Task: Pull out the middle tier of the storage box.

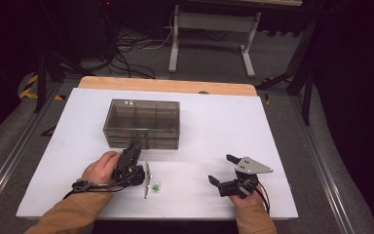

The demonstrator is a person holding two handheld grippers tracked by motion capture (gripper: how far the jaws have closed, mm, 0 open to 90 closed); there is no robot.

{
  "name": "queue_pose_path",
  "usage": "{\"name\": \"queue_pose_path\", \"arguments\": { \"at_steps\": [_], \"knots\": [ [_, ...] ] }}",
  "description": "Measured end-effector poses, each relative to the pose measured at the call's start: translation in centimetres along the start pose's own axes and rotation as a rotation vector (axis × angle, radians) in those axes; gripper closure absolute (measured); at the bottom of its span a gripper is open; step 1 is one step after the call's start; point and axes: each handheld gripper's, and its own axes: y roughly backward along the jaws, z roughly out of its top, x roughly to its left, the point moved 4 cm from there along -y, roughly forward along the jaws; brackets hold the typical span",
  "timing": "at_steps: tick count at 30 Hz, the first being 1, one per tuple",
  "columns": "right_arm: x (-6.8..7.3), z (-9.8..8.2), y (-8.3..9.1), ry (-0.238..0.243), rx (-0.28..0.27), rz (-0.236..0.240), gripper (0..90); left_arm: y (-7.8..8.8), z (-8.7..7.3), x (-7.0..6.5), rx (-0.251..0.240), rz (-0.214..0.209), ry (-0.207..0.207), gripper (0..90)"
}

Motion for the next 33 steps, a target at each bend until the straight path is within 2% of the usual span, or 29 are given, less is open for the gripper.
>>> {"name": "queue_pose_path", "arguments": {
  "at_steps": [9, 26, 33],
  "knots": [
    [0.1, -0.1, -0.1, 0.002, 0.008, 0.0, 0.0, -0.8, 0.0, -0.2, 0.016, -0.001, 0.001, 65.6],
    [0.1, -0.1, -0.1, 0.002, 0.008, 0.002, 0.0, -1.8, 0.0, -0.5, 0.028, -0.011, -0.001, 70.8],
    [0.1, -0.1, -0.1, 0.002, 0.009, 0.003, 0.0, -2.2, 0.0, -0.5, 0.031, -0.018, -0.004, 76.7]
  ]
}}
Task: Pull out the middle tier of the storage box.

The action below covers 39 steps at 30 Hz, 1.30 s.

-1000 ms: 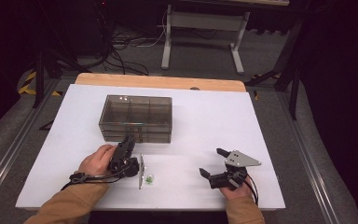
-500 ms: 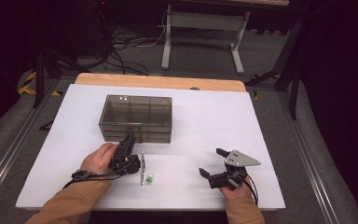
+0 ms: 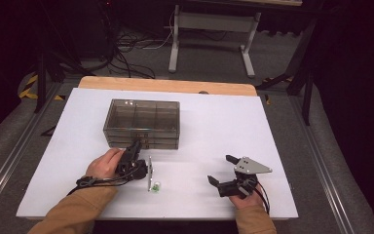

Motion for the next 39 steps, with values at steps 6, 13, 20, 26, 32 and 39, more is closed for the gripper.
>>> {"name": "queue_pose_path", "arguments": {
  "at_steps": [6, 13, 20, 26, 32, 39],
  "knots": [
    [-0.01, 0.0, 0.01, 0.001, -0.001, 0.0, 0.0, -0.14, 0.22, 0.03, 0.002, -0.008, 0.001, 79.0],
    [0.0, 0.01, 0.0, 0.0, -0.001, 0.001, 0.0, -0.15, 0.21, 0.02, 0.002, -0.006, -0.002, 79.2],
    [-0.01, 0.02, 0.0, -0.001, -0.002, 0.002, 0.0, -0.14, 0.34, 0.17, 0.013, -0.022, 0.01, 79.8],
    [0.0, 0.01, 0.0, -0.001, -0.001, 0.002, 0.0, -0.09, 0.39, 0.2, 0.021, -0.027, 0.012, 80.1],
    [-0.01, 0.02, 0.02, -0.003, -0.002, 0.001, 0.0, 0.01, 0.37, 0.14, 0.023, -0.017, 0.002, 80.4],
    [-0.02, 0.02, 0.03, -0.003, -0.003, 0.001, 0.0, 0.51, 0.44, 0.12, 0.028, -0.017, -0.008, 80.5]
  ]
}}
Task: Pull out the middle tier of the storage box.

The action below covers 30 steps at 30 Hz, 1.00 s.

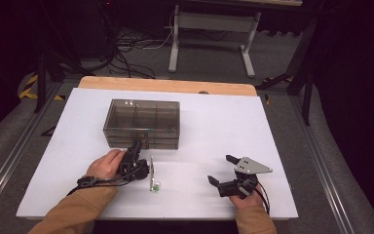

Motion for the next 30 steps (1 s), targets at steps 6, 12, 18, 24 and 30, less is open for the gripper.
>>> {"name": "queue_pose_path", "arguments": {
  "at_steps": [6, 12, 18, 24, 30],
  "knots": [
    [0.0, 0.0, 0.0, 0.0, 0.001, -0.001, 0.0, 0.5, -0.1, 0.1, -0.004, -0.002, 0.003, 80.5],
    [0.0, 0.0, 0.0, 0.002, 0.001, 0.0, 0.0, 1.2, 0.0, 0.0, -0.007, -0.002, -0.009, 80.5],
    [0.0, 0.0, 0.0, 0.002, 0.001, 0.0, 0.0, 1.6, 0.0, -0.2, -0.008, -0.006, -0.017, 80.5],
    [0.0, 0.0, 0.0, 0.002, 0.002, 0.0, 0.0, 1.8, -0.3, -0.6, -0.018, -0.01, -0.018, 80.2],
    [0.0, 0.0, 0.0, 0.002, 0.002, 0.0, 0.0, 1.9, -0.5, -0.3, -0.034, -0.041, 0.011, 78.3]
  ]
}}
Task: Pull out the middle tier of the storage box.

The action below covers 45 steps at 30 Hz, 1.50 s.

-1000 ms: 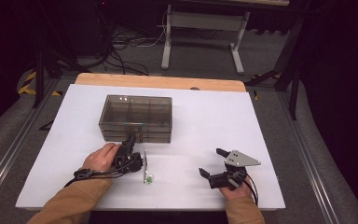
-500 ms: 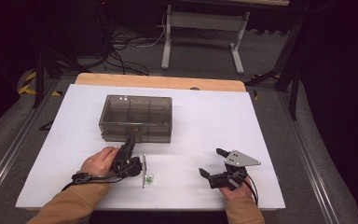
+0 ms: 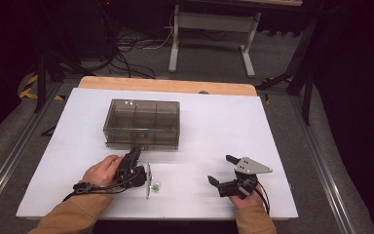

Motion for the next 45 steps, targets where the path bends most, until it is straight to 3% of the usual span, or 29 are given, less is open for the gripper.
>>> {"name": "queue_pose_path", "arguments": {
  "at_steps": [7, 11, 16, 23, 30, 38, 43, 45],
  "knots": [
    [0.0, 0.0, 0.0, 0.0, 0.0, 0.001, 0.0, 0.7, -0.2, 0.9, -0.053, -0.061, 0.06, 70.8],
    [0.0, 0.0, 0.0, 0.001, 0.0, 0.002, 0.0, 1.1, -0.4, 1.1, -0.082, -0.079, 0.065, 70.1],
    [0.1, 0.0, 0.0, 0.002, -0.002, 0.007, 0.0, 1.4, -0.8, 1.3, -0.104, -0.113, 0.101, 66.1],
    [0.2, 0.1, 0.1, 0.001, -0.011, 0.02, 0.0, 2.3, -1.7, 3.1, -0.172, -0.221, 0.294, 63.9],
    [0.2, 0.1, 0.1, -0.003, -0.011, 0.03, 0.0, 2.7, -2.9, 4.9, -0.247, -0.372, 0.496, 56.9],
    [0.2, 0.1, 0.2, -0.008, -0.009, 0.033, 0.0, 2.6, -3.4, 5.9, -0.313, -0.517, 0.626, 45.4],
    [0.2, 0.1, 0.1, -0.011, -0.006, 0.038, 0.0, 2.5, -3.9, 6.7, -0.407, -0.714, 0.761, 37.2],
    [0.2, 0.1, 0.1, -0.01, -0.005, 0.038, 0.0, 2.3, -4.2, 7.0, -0.438, -0.772, 0.808, 34.4]
  ]
}}
